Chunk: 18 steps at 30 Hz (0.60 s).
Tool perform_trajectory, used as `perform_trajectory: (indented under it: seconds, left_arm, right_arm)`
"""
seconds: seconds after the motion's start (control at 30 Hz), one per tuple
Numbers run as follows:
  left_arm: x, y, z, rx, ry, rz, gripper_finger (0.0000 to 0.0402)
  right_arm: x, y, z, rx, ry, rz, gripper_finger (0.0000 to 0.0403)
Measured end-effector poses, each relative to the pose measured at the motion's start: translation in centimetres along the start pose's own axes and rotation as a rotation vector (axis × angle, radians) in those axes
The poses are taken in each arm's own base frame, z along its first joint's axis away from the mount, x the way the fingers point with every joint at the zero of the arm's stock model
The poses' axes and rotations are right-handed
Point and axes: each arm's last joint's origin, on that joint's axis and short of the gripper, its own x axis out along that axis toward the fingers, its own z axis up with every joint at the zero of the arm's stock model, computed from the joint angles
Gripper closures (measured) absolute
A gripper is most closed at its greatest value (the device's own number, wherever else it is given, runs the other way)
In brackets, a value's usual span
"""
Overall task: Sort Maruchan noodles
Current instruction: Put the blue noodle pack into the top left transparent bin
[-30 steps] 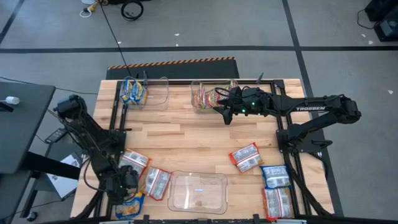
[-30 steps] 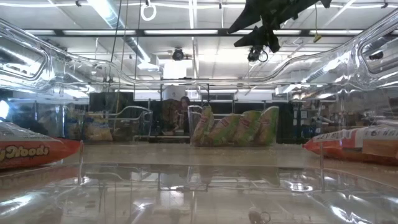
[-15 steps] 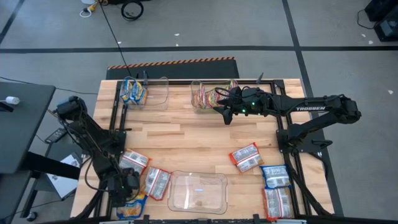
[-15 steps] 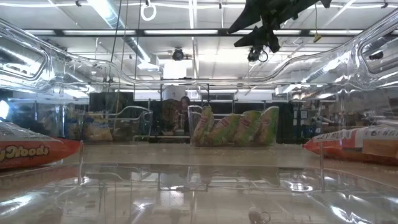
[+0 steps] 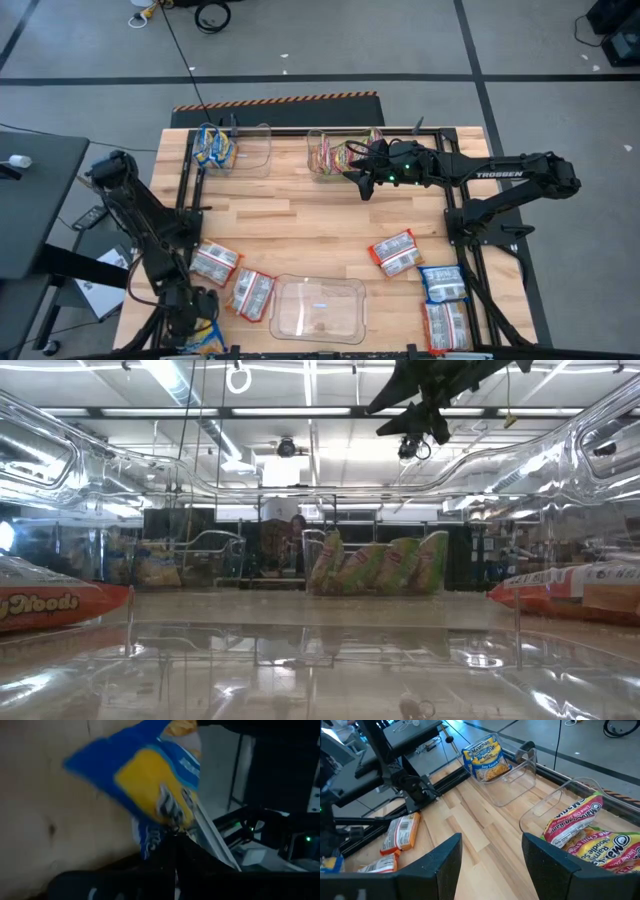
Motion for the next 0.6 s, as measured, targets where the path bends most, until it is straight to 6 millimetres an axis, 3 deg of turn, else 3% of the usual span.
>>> perform_trajectory:
  seconds: [0.2,0.3,0.6]
  left_arm:
    - [-3.8,0.1,-0.6,-0.026,-0.007,0.221,0.04]
    - [-5.4,-0.3,-0.6,-0.04,-0.052,0.221,0.04]
    - [-5.1,-0.6,0.1,-0.031,-0.01,0.173,0.0401]
  right_arm:
    - [0.0,0.0,0.0,0.001,-0.003,0.001,0.0189]
    - [0.0,0.0,0.1,0.001,-0.007,0.003,0.0189]
    - [0.0,0.0,0.1,0.001,-0.006,0.003,0.0189]
